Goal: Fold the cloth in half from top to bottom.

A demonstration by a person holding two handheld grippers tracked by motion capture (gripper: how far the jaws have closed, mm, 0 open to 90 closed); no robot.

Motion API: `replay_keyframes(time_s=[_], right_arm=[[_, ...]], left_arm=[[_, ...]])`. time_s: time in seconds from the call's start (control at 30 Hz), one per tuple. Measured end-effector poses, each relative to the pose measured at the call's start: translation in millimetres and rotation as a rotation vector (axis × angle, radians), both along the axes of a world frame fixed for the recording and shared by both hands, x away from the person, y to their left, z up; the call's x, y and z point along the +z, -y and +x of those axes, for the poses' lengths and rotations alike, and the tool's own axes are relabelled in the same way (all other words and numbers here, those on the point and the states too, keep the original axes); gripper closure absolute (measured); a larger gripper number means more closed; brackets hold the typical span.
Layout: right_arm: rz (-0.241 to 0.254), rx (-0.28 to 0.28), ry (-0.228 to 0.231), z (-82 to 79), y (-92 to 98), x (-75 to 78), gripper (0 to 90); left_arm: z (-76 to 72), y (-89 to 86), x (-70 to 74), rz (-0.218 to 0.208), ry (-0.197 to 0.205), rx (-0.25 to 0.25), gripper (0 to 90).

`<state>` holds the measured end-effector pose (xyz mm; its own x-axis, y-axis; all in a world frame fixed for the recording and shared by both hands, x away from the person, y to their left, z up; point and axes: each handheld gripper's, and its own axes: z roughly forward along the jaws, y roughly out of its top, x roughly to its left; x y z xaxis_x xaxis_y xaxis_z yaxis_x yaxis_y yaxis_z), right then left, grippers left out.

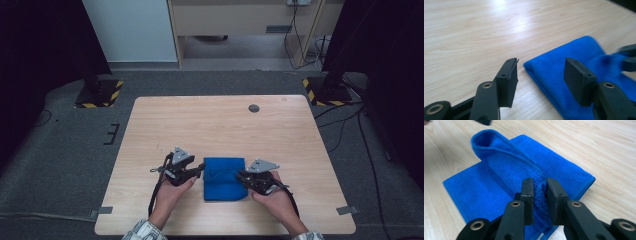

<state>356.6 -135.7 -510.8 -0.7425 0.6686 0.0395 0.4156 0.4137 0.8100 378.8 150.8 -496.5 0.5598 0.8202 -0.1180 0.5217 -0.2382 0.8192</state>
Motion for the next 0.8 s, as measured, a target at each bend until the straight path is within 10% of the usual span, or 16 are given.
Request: replay_keyframes(time_s=[0.4, 0.8], right_arm=[[0.06, -0.014, -0.008, -14.5, 3.3, 19.4, 43.4], [0.018, -0.108, -0.008, 2.2, 1.1, 10.4, 22.9]], left_arm=[[-18.2, 9.2, -12.9, 0.057, -0.014, -0.064, 43.4], [-23.2, 3.0, -9.3, 0.072, -0.004, -0.067, 30.4]])
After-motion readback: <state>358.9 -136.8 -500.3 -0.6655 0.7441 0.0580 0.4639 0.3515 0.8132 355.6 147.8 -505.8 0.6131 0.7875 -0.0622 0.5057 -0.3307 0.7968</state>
